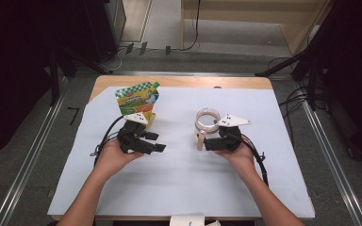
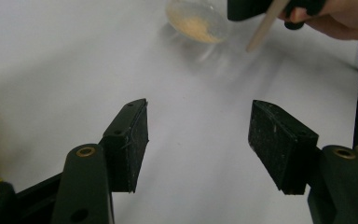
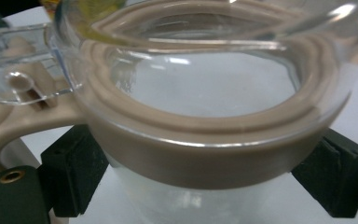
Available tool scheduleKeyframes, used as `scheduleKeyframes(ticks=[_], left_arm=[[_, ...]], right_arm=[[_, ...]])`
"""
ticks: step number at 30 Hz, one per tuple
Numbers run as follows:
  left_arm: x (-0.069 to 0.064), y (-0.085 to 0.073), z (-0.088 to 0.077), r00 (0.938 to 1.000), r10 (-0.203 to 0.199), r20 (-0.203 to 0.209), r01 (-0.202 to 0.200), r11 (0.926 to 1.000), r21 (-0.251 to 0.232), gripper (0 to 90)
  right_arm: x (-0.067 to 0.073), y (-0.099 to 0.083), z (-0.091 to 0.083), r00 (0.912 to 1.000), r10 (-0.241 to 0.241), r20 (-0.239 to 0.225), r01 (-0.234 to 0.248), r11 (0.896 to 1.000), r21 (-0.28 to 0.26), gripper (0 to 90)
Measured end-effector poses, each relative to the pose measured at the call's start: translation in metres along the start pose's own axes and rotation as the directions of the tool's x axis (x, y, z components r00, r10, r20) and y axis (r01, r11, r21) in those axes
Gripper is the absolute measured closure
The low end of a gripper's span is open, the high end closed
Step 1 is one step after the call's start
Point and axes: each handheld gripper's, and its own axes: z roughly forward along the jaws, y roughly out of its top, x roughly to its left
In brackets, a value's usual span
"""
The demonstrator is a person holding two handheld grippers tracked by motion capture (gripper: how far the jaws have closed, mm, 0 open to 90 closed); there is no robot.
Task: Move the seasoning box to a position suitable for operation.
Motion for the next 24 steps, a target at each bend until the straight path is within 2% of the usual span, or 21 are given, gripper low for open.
scheduleKeyframes(ticks=[8,14,16,21,24], left_arm=[[0.001,0.001,0.0,1.0,0.0,0.004,0.0,1.0,-0.007,38.5],[0.0,0.001,0.0,0.9999,0.009,0.009,-0.009,0.9999,-0.009,38.5],[0.0,0.001,0.0,0.9999,0.011,0.009,-0.011,0.9999,-0.01,38.6],[-0.001,0.001,0.002,0.9997,0.018,0.015,-0.018,0.9998,-0.012,38.6],[-0.003,0.001,0.003,0.9996,0.019,0.019,-0.019,0.9997,-0.013,38.6]], right_arm=[[0.03,-0.008,0.003,0.9981,-0.013,-0.061,0.014,1.0,0.017,12.2],[0.05,-0.013,0.011,0.9933,-0.024,-0.113,0.029,0.999,0.036,12.2],[0.057,-0.016,0.015,0.9918,-0.056,-0.115,0.061,0.997,0.044,12.2],[0.059,-0.019,0.015,0.991,-0.075,-0.111,0.081,0.996,0.044,12.1],[0.06,-0.022,0.014,0.9876,-0.113,-0.109,0.119,0.992,0.051,11.9]])
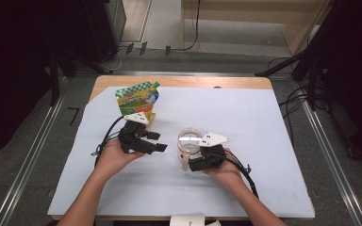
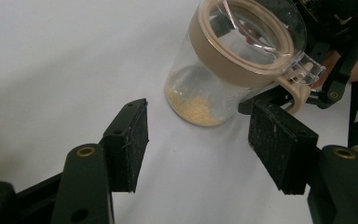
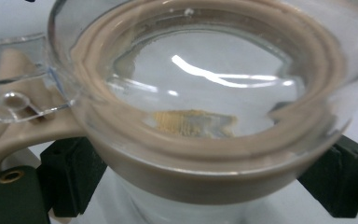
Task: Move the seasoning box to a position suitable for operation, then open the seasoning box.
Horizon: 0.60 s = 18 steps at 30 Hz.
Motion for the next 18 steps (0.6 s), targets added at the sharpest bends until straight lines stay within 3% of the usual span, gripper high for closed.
scheduleKeyframes(ticks=[4,9,12,16,18], left_arm=[[-0.002,0.0,0.0,0.9999,0.009,0.004,-0.009,1.0,0.002,38.6],[-0.004,0.001,0.002,0.9998,0.005,0.018,-0.005,1.0,0.005,41.4],[-0.006,0.001,0.003,0.9996,0.015,0.024,-0.016,0.9998,0.008,43.0],[-0.011,0.002,0.004,0.9988,0.035,0.033,-0.035,0.9994,0.0,48.2],[-0.015,0.003,0.006,0.9981,0.042,0.045,-0.041,0.9991,-0.005,53.2]], right_arm=[[-0.001,0.002,-0.001,0.9985,0.053,-0.013,-0.052,0.998,0.041,9.6],[-0.001,0.002,-0.012,0.9995,0.029,0.015,-0.031,0.99,0.136,8.1],[-0.002,0.0,-0.024,0.999,0.044,0.001,-0.044,0.987,0.157,9.9],[0.0,0.0,-0.048,0.9976,0.068,-0.008,-0.067,0.99,0.125,18.1],[0.0,-0.001,-0.06,0.9976,0.065,-0.023,-0.062,0.991,0.117,34.8]])
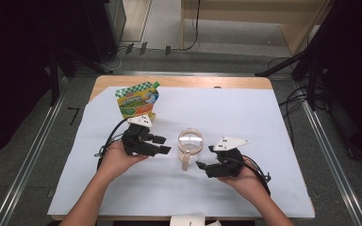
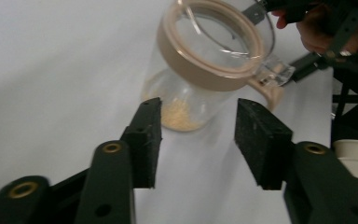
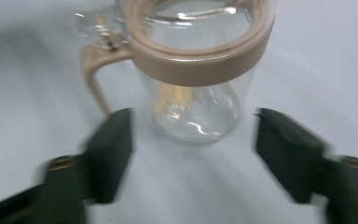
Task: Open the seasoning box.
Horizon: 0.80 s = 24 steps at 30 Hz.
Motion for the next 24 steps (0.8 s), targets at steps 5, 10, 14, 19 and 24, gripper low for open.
scheduleKeyframes(ticks=[5,10,14,19,24], left_arm=[[-0.01,0.001,0.007,0.9991,0.043,0.008,-0.043,0.9991,0.003,65.6],[-0.019,0.004,0.019,0.9962,0.057,0.065,-0.061,0.996,0.065,82.6],[-0.024,0.006,0.027,0.9921,0.054,0.113,-0.063,0.9953,0.074,89.1],[-0.03,0.007,0.032,0.9916,0.069,0.109,-0.076,0.9955,0.057,90.0],[-0.032,0.006,0.033,0.9908,0.08,0.11,-0.085,0.9956,0.04,90.0]], right_arm=[[-0.004,0.003,-0.017,1.0,-0.002,-0.007,0.002,0.999,-0.038,67.6],[-0.012,0.007,-0.018,0.9975,0.07,0.006,-0.07,0.996,-0.047,80.4],[-0.015,0.011,-0.014,0.992,0.125,0.02,-0.124,0.991,-0.05,90.0],[-0.011,0.012,-0.007,0.9959,0.09,0.01,-0.089,0.995,-0.037,90.0],[-0.014,0.012,-0.005,0.9957,0.091,0.014,-0.09,0.995,-0.037,90.0]])
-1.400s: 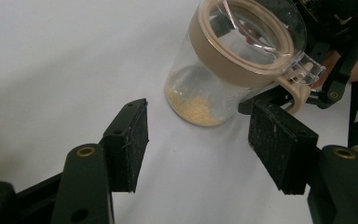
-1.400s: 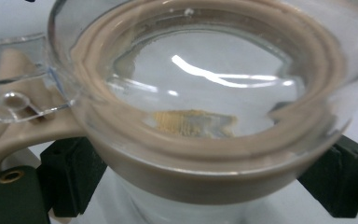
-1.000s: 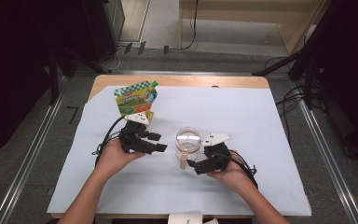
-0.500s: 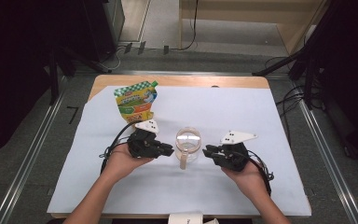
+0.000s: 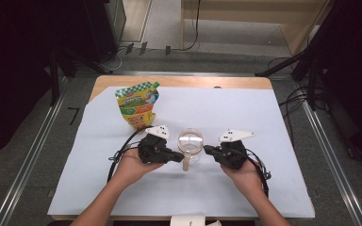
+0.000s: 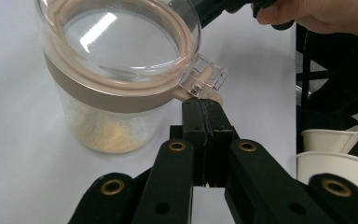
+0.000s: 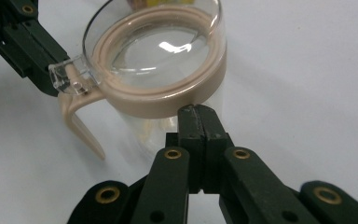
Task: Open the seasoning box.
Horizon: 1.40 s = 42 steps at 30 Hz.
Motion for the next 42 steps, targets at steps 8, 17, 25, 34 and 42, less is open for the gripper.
scheduleKeyframes(ticks=[8,17,25,34,42], left_arm=[[-0.002,0.001,0.002,1.0,-0.005,0.003,0.005,1.0,0.005,90.0],[-0.017,0.009,0.021,0.9987,0.023,0.046,-0.023,0.9997,0.0,90.0],[-0.02,0.014,0.026,0.9979,0.026,0.06,-0.028,0.9992,0.027,89.9],[-0.015,0.018,-0.001,0.9963,0.049,0.07,-0.052,0.9977,0.042,78.8],[0.0,0.015,-0.027,0.9991,0.004,0.042,-0.004,1.0,0.007,70.7]], right_arm=[[0.001,0.001,0.0,0.9998,-0.009,0.015,0.009,1.0,0.0,90.0],[-0.004,0.002,0.002,0.9994,-0.012,0.032,0.013,1.0,-0.003,90.0],[-0.007,0.0,-0.003,0.9984,0.028,0.049,-0.029,0.999,0.027,90.0],[0.018,-0.006,-0.033,0.9992,0.023,0.031,-0.022,1.0,-0.012,90.0],[0.046,-0.018,-0.04,0.9999,0.0,-0.017,0.001,1.0,0.013,90.0]])
